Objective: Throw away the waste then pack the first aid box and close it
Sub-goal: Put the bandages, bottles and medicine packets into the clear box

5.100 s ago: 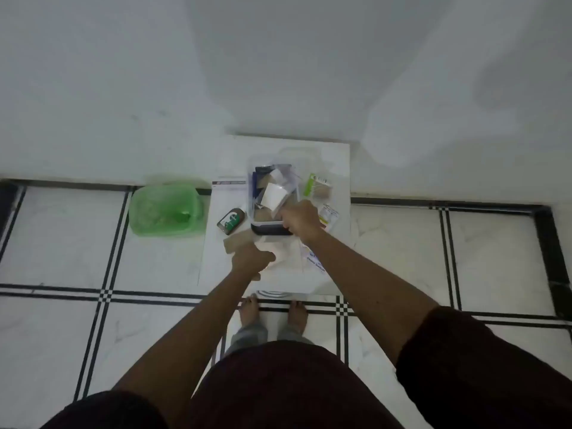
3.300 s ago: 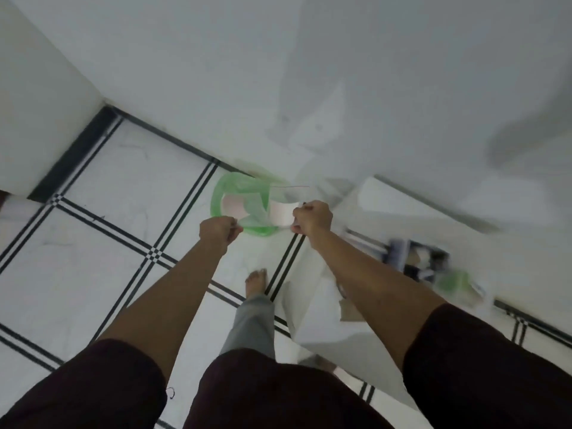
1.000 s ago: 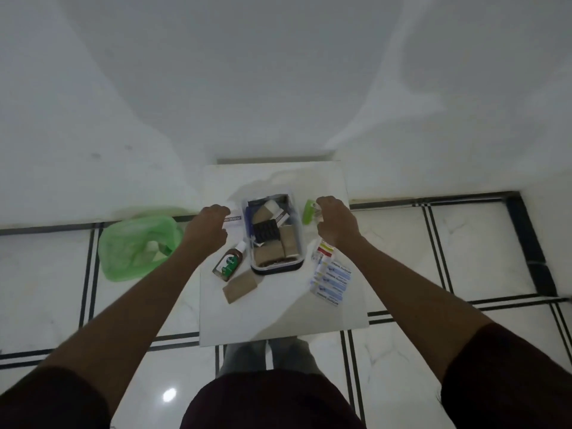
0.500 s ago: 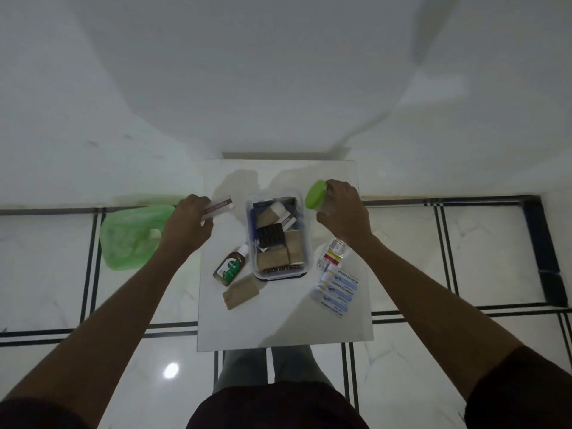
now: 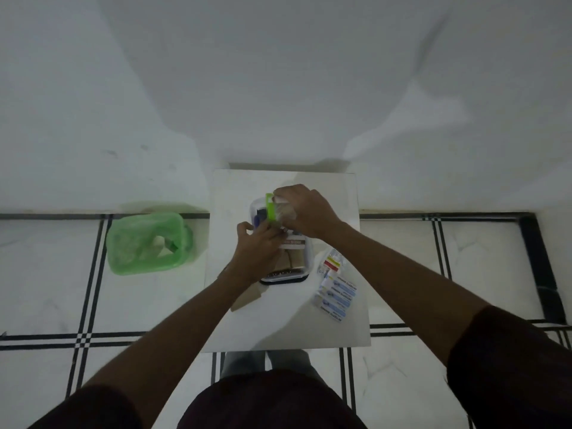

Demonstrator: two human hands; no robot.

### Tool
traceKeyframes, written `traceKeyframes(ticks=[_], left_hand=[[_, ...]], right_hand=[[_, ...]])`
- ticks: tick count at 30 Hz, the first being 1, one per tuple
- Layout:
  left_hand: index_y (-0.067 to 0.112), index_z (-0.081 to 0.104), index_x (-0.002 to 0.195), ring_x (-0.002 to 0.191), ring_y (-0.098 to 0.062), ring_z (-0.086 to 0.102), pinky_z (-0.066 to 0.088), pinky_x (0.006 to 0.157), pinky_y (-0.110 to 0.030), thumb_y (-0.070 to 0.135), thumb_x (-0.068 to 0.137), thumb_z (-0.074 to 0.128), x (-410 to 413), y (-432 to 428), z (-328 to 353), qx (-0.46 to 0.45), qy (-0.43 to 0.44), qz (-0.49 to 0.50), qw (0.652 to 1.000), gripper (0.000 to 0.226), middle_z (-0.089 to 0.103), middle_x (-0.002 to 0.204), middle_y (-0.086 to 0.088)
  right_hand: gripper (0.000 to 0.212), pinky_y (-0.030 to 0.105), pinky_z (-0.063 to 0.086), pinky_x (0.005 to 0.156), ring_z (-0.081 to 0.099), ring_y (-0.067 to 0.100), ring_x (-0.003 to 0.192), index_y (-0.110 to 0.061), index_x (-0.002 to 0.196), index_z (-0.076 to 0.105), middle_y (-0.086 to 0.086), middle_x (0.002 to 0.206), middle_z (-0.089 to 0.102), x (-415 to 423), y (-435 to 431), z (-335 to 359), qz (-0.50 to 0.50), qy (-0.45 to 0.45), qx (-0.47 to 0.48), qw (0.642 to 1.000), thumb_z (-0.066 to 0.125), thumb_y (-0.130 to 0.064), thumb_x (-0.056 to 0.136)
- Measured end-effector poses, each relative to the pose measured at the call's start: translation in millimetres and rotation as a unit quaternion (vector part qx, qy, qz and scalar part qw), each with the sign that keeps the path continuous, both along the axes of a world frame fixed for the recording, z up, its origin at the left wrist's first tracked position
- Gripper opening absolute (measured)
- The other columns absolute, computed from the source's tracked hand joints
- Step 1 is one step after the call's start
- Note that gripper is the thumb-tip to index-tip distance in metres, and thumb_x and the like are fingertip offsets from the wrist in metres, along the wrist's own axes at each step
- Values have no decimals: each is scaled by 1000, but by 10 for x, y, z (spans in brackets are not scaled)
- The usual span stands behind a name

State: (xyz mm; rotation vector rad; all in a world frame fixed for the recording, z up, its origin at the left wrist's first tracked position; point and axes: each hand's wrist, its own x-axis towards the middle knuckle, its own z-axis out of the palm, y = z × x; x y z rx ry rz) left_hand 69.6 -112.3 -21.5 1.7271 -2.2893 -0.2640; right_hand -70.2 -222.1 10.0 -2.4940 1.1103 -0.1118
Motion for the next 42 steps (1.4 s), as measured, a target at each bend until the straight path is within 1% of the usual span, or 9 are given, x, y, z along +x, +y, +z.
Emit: traceKeyframes(ticks=[2,8,12,15,19,22,26,34,42], left_hand=[[21,71,91,101,-18,56,45,73,-48,14,71,71,-50,-30,-89,-11,-7,19,1000,21,72,102,5],[22,68,77,87,-21,56,38,68,-42,18,74,66,-103,-62,-255,-25,-89,57,994,6,70,101,4],[18,67,84,72,-22,56,31,62,-36,13,75,60,-161,-146,-276,-42,-117,77,989,12,66,96,-1],[18,65,85,69,-22,54,33,63,-36,17,67,71,-157,-222,-266,-28,-97,100,990,19,63,84,0],[19,62,74,75,-22,55,33,68,-39,29,57,78,-82,-206,-199,16,-71,104,992,25,59,80,1],[20,63,79,85,-24,54,27,75,-39,43,75,67,54,-122,-124,19,-9,158,987,24,59,88,1],[20,64,93,92,-24,55,32,77,-38,35,85,60,297,140,-68,-10,102,285,953,18,63,94,1],[12,61,114,110,-33,54,45,81,-45,26,79,68,580,791,-446,228,80,312,919,38,61,117,-9],[8,60,109,95,-34,56,50,76,-46,27,72,73,524,739,-594,277,85,291,912,44,58,103,-14]], right_hand=[[41,40,54,68,64,33,99,-6,116,61,13,113,68,-2,34,-150,19,20,-48,998,54,-25,81],[25,39,53,74,60,33,107,-9,105,67,16,118,65,-5,130,-417,-15,31,-101,994,66,-14,81],[24,33,43,65,60,26,91,-19,103,68,6,104,66,1,218,-457,-51,50,-142,987,53,-24,84],[25,33,39,62,57,23,83,-23,106,67,1,99,65,-33,260,-468,-83,69,-159,981,61,-30,82],[34,38,43,68,58,26,93,-19,110,65,3,107,64,-194,315,-426,-118,22,-116,986,65,-34,80],[34,40,43,74,56,27,101,-17,112,63,6,111,63,-389,367,-359,-172,-24,-91,981,66,-28,80],[30,40,40,81,54,28,106,-16,113,63,6,113,63,-676,455,-321,-290,-43,-25,956,63,-18,83],[37,45,38,93,48,28,117,-18,120,55,7,121,55,-1006,820,-571,-376,128,189,898,62,-26,85],[66,47,46,87,50,31,112,-5,123,38,11,117,49,-1015,1222,-800,-370,217,173,886,72,-35,74]])
